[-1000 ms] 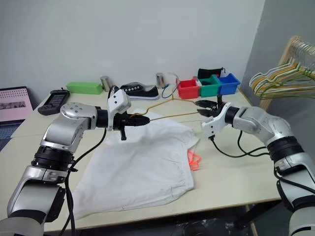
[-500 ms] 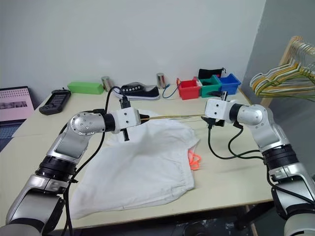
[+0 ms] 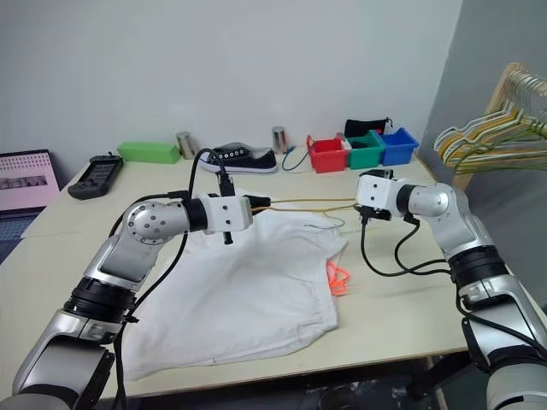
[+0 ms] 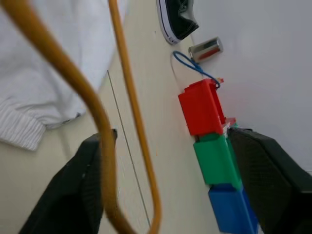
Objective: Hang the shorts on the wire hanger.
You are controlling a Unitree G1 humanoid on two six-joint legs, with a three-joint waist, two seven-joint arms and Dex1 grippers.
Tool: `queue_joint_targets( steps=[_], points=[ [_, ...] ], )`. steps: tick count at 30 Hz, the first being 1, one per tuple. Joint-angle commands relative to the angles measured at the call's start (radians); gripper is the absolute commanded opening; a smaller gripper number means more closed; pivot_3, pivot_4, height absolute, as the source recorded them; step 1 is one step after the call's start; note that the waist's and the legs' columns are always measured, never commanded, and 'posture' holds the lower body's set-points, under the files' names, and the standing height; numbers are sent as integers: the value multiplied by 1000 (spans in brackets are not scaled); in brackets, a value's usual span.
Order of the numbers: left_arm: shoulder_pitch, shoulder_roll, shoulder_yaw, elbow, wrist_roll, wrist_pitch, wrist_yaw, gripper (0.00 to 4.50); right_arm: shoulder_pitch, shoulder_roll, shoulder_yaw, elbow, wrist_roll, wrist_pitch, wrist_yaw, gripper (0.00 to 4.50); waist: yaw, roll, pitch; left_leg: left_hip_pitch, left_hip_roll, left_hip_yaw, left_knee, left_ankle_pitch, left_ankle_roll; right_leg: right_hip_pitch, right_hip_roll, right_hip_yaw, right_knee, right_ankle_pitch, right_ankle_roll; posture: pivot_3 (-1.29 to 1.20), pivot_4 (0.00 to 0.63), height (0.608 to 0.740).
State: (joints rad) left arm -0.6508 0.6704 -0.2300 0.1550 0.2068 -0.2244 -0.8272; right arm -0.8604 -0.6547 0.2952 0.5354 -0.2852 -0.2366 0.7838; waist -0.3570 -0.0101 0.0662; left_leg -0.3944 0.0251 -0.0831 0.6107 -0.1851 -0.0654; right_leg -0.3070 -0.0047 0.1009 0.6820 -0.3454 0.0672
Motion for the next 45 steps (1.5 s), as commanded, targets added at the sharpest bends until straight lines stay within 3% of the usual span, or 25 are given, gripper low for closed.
queue_joint_targets(
  steps=[1, 13, 20, 34, 42, 45],
  points=[
    [-12, 11, 19, -30, 6, -13, 12, 0, -24, -13, -12, -14, -13, -48, -10, 2595, 0, 0, 0, 0, 0, 0, 0, 0, 0, 0, 0, 0, 0, 0, 0, -255, 0, 740],
    [-36, 10, 18, -4, 13, -38, 17, 0, -57, -21, 30, 86, -132, -178, -78, 116, -1, 0, 0, 0, 0, 0, 0, 0, 0, 0, 0, 0, 0, 0, 0, -249, 0, 740],
    [-40, 10, 18, -4, 13, -39, 15, 0, -64, -15, 25, 108, -148, -176, -95, 31, 0, 0, 0, 0, 0, 0, 0, 0, 0, 0, 0, 0, 0, 0, 0, -246, 0, 740],
    [0, 32, 86, -99, -146, -7, -60, 2903, -2, -22, -16, 59, -3, 1, 111, 0, 2, 0, 0, 0, 0, 0, 0, 0, 0, 0, 0, 0, 0, 0, 0, -243, 0, 740],
    [203, 16, 194, -361, -368, 288, -58, 4449, 116, -159, -119, -64, 266, 627, 540, 0, 21, 1, 0, 0, 0, -1, 0, 0, 0, 1, 0, -1, 0, 0, 0, -239, 0, 740],
    [336, -9, 231, -481, -453, 418, -22, 4449, 221, -276, -115, -207, 379, 917, 707, 0, 32, 1, 0, 0, 1, -1, 0, 0, 0, 1, 0, -1, 0, 0, 0, -234, 0, 740]
  ],
)
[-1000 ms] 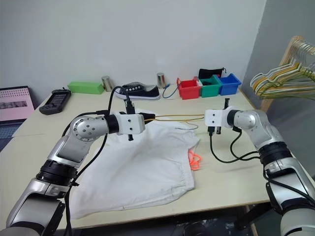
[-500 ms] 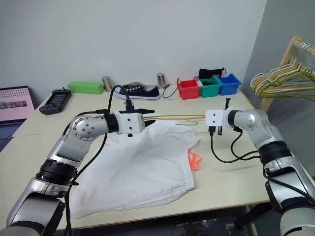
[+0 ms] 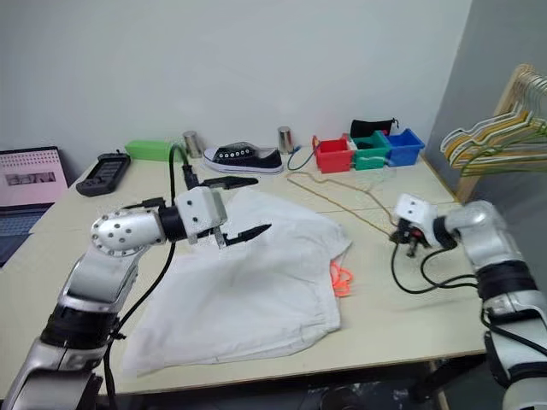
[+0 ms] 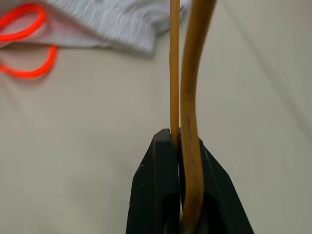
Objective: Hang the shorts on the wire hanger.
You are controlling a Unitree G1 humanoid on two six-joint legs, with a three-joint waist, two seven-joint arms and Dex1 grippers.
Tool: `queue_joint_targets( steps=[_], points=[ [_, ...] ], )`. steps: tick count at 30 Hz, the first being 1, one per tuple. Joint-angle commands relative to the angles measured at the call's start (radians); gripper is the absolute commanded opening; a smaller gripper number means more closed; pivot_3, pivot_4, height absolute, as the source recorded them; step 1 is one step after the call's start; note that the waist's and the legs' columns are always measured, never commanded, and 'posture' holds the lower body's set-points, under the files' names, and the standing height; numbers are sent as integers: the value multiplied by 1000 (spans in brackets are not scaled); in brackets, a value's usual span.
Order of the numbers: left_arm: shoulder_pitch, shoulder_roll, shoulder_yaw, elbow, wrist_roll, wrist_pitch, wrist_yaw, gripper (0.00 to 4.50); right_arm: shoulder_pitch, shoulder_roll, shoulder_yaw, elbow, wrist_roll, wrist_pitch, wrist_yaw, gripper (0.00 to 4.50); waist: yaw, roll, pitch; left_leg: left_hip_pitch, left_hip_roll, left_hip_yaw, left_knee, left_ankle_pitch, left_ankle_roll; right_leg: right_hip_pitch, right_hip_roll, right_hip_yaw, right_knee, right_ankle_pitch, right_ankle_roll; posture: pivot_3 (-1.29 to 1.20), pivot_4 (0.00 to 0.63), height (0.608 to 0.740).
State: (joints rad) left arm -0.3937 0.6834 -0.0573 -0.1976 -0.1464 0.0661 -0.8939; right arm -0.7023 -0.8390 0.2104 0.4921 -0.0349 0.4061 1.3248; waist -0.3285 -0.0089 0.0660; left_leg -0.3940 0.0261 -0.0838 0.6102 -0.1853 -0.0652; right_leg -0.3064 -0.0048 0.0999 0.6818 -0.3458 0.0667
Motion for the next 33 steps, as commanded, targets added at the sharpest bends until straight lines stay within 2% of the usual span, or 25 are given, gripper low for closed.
queue_joint_targets(
  steps=[1, 3, 7, 10, 13, 20, 27, 29, 33],
  points=[
    [113, -32, 67, -164, -128, 174, 60, 4449, 98, -125, -29, -210, 164, 362, 199, 0, 6, 0, 0, -1, 0, 0, 0, 0, 0, -1, 0, 0, 0, 0, 0, -231, 1, 740],
    [202, -36, 81, -248, -195, 273, 76, 4449, 199, -189, -37, -317, 237, 504, 234, 0, 13, 0, 0, 0, 1, 0, 0, 0, 0, 0, 1, 0, 0, -1, -1, -226, 5, 740],
    [367, -17, 109, -398, -328, 433, 79, 4449, 426, -296, -76, -535, 365, 648, 234, 0, 28, -2, 0, -1, 2, 1, 0, 0, 0, -2, 2, 0, -1, -4, -2, -216, 9, 740],
    [454, -17, 144, -481, -430, 528, 104, 4449, 596, -315, -161, -638, 498, 821, 199, 0, 30, -4, 1, -2, 2, 2, 0, 0, -1, -3, 1, 1, 0, -5, -4, -211, 12, 740],
    [475, -12, 157, -511, -460, 564, 126, 4449, 709, -322, -230, -699, 573, 887, 160, 0, 37, -9, 4, 1, 2, 3, 1, -1, -2, -5, 1, 1, -1, -8, -8, -211, 11, 740],
    [466, -10, 129, -529, -468, 584, 157, 4449, 848, -278, -307, -789, 683, 962, 54, 0, 36, -14, 5, 0, 2, 3, 0, -4, -7, -6, 0, 0, -2, -8, -8, -214, 2, 740],
    [446, 0, 121, -538, -483, 593, 165, 4449, 888, -233, -327, -793, 739, 985, -42, 0, 36, -14, 2, -3, 1, 4, 0, -4, -6, -9, 0, 1, -3, -8, -8, -212, 0, 740],
    [450, 9, 125, -529, -478, 587, 155, 4449, 899, -230, -319, -812, 755, 978, -54, 0, 37, -14, 2, -4, 2, 4, 0, -1, -2, -10, 0, 1, -2, -8, -8, -215, 0, 740],
    [420, 18, 119, -509, -468, 577, 150, 4449, 884, -198, -288, -833, 782, 982, -99, 0, 41, -14, 2, -5, 2, 4, -1, -2, -2, -12, 1, 0, -2, -10, -9, -219, 0, 740]
  ],
)
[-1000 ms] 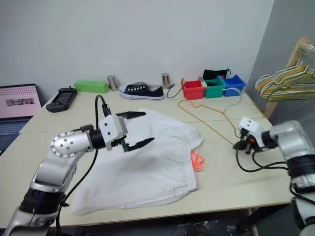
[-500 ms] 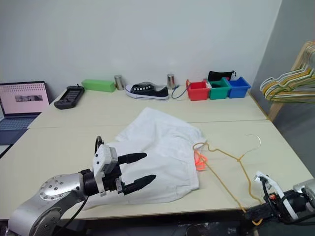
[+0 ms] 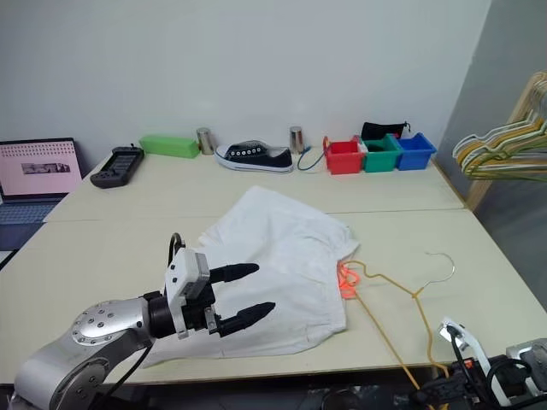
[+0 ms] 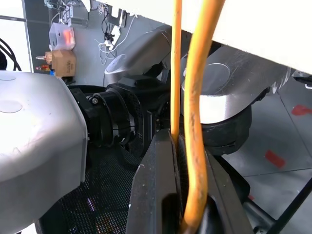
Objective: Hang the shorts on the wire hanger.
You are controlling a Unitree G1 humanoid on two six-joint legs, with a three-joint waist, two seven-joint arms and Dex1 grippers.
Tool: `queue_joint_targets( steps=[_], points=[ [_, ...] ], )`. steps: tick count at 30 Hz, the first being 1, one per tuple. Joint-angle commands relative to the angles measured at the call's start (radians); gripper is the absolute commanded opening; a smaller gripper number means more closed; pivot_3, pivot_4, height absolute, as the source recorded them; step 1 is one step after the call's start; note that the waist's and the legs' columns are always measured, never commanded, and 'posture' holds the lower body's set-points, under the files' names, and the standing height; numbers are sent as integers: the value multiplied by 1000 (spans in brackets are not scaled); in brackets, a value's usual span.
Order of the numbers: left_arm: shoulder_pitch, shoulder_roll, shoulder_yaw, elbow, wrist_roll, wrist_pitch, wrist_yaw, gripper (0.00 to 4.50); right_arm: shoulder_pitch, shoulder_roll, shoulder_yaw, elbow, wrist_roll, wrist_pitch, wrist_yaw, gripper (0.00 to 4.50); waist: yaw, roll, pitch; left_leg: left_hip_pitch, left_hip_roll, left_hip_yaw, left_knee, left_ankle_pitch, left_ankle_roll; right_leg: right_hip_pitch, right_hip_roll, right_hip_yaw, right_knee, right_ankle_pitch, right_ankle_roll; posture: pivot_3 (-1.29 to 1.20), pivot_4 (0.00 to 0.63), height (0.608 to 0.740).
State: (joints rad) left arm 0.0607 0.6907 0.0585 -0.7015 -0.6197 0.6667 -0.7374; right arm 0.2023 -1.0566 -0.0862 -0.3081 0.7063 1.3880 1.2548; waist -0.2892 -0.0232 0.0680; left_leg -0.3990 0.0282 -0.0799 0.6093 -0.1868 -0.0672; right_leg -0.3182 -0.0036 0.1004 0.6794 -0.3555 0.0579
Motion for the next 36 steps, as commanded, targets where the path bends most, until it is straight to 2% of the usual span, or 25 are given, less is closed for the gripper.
queue_joint_targets(
  steps=[1, 10, 15, 20, 24, 28, 36],
  points=[
    [-44, 12, -1, -2, 9, -25, -9, 4449, -32, 31, 17, -31, 46, 4, -41, 0, 4, 0, 0, 0, 0, 0, 0, 0, 0, 0, 0, 0, 0, 0, 1, -215, 0, 740],
    [-59, 21, -7, 2, 19, -29, -12, 4449, -117, 94, 72, 48, 74, 54, -115, 0, 19, -1, 1, 0, 0, 0, 0, -1, -1, 0, 0, 0, 0, -2, -1, -204, 0, 740],
    [-56, 20, -3, 0, 22, -31, -5, 4449, -188, 140, 61, 85, 137, 168, -144, 0, 21, -1, 1, 0, 0, 1, 0, -1, -1, 0, 0, 1, 0, -2, -1, -195, 0, 740],
    [-47, 20, 9, -2, 22, -30, 4, 4449, -206, 105, 55, 114, 200, 225, -154, 0, 34, -1, 1, 0, 0, 0, 0, -1, -1, 0, 0, 0, 0, -2, -1, -188, 0, 740],
    [-31, 18, 6, -6, 30, -38, 15, 4449, -228, 46, 80, 211, 346, 226, -175, 0, 43, -1, 1, 0, 0, 1, 0, -1, -1, 0, 0, 0, 0, -2, -1, -179, 0, 740],
    [-20, 15, 9, -12, 32, -41, 20, 4449, -277, 16, 111, 322, 513, 226, -260, 0, 42, -2, 1, 0, 0, 1, 0, -1, -1, 0, 0, 1, -1, -2, -1, -180, 0, 740],
    [-48, 12, -1, 10, 42, -47, 17, 4449, -408, 58, 163, 506, 692, 226, -438, 0, 41, -2, 2, 0, 0, 1, 0, -1, -1, 0, 0, 2, -1, -2, -1, -187, 0, 740]
  ],
)
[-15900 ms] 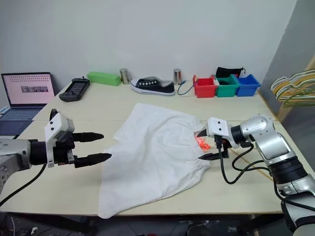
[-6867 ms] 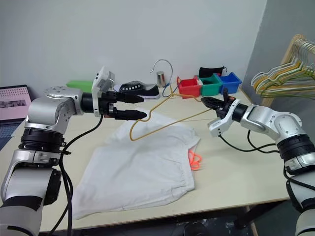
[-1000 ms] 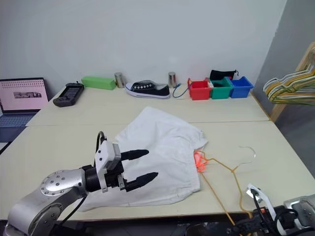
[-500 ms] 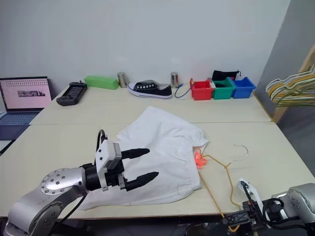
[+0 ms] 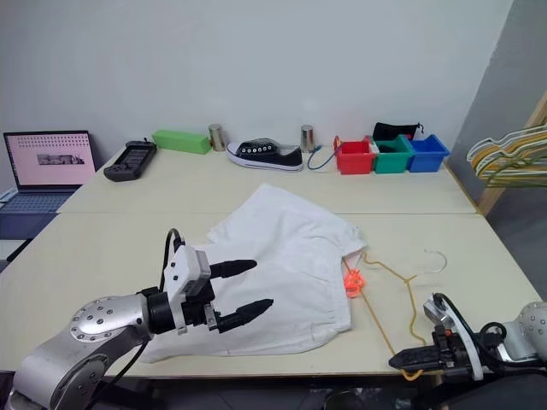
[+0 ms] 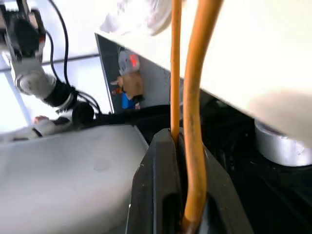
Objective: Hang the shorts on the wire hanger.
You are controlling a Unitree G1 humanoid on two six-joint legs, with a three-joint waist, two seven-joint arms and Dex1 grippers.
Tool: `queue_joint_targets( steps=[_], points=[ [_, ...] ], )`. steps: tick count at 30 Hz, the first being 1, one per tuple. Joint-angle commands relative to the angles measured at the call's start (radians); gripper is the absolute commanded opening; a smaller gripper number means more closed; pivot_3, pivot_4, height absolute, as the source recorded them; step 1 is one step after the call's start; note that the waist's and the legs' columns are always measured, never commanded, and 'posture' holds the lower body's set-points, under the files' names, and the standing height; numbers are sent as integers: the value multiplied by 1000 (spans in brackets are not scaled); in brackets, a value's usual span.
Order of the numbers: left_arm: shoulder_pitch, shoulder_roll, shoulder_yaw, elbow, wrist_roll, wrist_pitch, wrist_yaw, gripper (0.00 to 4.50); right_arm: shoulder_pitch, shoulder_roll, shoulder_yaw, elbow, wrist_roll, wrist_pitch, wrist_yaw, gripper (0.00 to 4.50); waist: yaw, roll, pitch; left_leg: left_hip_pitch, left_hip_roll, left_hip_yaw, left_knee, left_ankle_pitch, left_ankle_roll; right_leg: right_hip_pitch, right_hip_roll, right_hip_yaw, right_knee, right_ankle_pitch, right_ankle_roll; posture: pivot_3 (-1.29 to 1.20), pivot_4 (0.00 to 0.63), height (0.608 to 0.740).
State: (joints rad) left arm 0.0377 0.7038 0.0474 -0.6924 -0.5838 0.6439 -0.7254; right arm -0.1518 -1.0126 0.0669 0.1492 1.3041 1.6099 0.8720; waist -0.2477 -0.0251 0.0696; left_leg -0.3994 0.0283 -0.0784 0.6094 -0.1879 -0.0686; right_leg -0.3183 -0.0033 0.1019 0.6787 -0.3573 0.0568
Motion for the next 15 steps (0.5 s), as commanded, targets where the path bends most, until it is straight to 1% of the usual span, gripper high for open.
queue_joint_targets(
  steps=[1, 5, 6, 9, 15],
  points=[
    [-30, -1, 10, 3, 6, -24, 4, 4449, -68, 22, 21, 63, 117, 4, -77, 0, -1, 0, 0, 0, 0, 0, 0, 0, 0, 0, 0, 0, 0, 0, 0, -187, 0, 740],
    [-37, 1, 10, 10, 10, -28, -1, 4449, -91, 55, 32, 73, 164, 4, -148, 0, 2, 0, 0, 0, 0, 0, 0, 0, 0, 0, 0, 0, 0, 0, 0, -187, 0, 740],
    [-37, 2, 11, 11, 11, -29, -1, 4449, -97, 65, 32, 78, 179, 4, -168, 0, 2, 0, 0, -1, 0, 0, 0, 0, 0, 0, 0, -1, 0, 2, 4, -183, 0, 740],
    [-36, 1, 12, 8, 11, -27, -2, 4449, -109, 89, 38, 87, 214, 4, -214, 0, 2, 1, 0, -1, 0, 0, -1, 0, 0, 0, 0, 0, 0, 2, 5, -183, 0, 740],
    [-31, -1, 10, 0, 14, -26, 1, 4449, -165, 161, 32, 140, 222, 4, -302, 0, 3, 1, 0, -1, 0, 0, -1, 0, 0, 0, 0, 0, 0, 3, 6, -173, 0, 740]
  ],
)
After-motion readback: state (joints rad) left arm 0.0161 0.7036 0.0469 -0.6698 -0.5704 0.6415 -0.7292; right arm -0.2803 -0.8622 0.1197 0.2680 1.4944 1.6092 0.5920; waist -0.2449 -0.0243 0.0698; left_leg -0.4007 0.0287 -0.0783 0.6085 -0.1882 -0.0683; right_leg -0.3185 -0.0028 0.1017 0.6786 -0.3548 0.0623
